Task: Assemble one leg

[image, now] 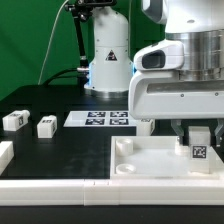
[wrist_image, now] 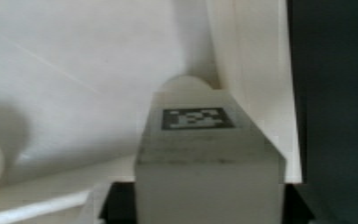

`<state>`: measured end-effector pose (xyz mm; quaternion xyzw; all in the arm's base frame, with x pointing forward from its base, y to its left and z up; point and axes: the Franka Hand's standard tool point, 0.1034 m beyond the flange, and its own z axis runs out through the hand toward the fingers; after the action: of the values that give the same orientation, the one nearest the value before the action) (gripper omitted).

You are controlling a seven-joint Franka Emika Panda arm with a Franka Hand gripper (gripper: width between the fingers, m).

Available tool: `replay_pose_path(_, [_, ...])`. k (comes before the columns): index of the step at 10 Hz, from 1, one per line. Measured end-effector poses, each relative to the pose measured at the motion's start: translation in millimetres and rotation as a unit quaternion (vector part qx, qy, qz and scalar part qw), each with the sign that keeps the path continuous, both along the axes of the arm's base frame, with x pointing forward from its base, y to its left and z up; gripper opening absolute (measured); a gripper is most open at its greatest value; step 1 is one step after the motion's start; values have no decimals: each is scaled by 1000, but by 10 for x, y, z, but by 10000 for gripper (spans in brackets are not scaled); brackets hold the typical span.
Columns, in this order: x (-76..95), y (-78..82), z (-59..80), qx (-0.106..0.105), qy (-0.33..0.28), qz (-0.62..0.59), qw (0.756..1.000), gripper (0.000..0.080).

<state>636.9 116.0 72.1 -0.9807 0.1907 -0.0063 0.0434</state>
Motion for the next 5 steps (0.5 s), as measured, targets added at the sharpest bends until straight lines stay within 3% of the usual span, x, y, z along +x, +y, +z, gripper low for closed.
replay_pose_path(5, [-6,-10,-5,2,17,-192,981,291])
